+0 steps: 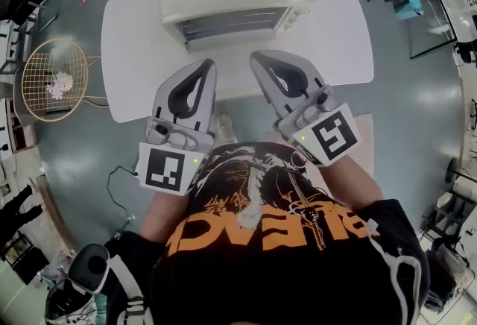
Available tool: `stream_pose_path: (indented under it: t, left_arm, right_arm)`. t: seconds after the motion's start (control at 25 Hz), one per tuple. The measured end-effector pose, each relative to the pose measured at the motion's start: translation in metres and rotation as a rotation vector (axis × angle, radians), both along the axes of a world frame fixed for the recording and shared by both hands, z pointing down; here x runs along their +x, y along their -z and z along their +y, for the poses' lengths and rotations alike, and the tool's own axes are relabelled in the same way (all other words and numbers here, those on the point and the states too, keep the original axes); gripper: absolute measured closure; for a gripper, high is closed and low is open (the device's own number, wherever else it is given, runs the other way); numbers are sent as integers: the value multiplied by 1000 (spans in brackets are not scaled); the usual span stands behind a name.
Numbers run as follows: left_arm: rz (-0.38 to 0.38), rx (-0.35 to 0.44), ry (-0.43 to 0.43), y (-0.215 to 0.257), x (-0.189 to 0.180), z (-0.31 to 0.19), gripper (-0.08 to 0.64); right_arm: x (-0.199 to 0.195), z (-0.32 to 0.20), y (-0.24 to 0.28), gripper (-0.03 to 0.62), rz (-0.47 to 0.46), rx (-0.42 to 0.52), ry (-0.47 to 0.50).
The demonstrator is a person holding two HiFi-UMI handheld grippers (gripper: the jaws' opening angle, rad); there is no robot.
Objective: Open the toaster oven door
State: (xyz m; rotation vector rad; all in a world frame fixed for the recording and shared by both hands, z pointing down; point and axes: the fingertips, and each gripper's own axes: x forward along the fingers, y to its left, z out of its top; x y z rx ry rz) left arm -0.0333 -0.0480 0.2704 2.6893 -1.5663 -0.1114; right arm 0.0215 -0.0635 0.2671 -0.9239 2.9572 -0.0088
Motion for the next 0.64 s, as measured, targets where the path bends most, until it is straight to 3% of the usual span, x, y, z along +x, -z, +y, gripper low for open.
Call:
stream_pose_path:
  t: [0.64]
  left_arm:
    - [-2, 8, -23, 11, 3, -4, 538]
  right_arm:
    - [-3, -2, 13, 580, 12, 22, -5]
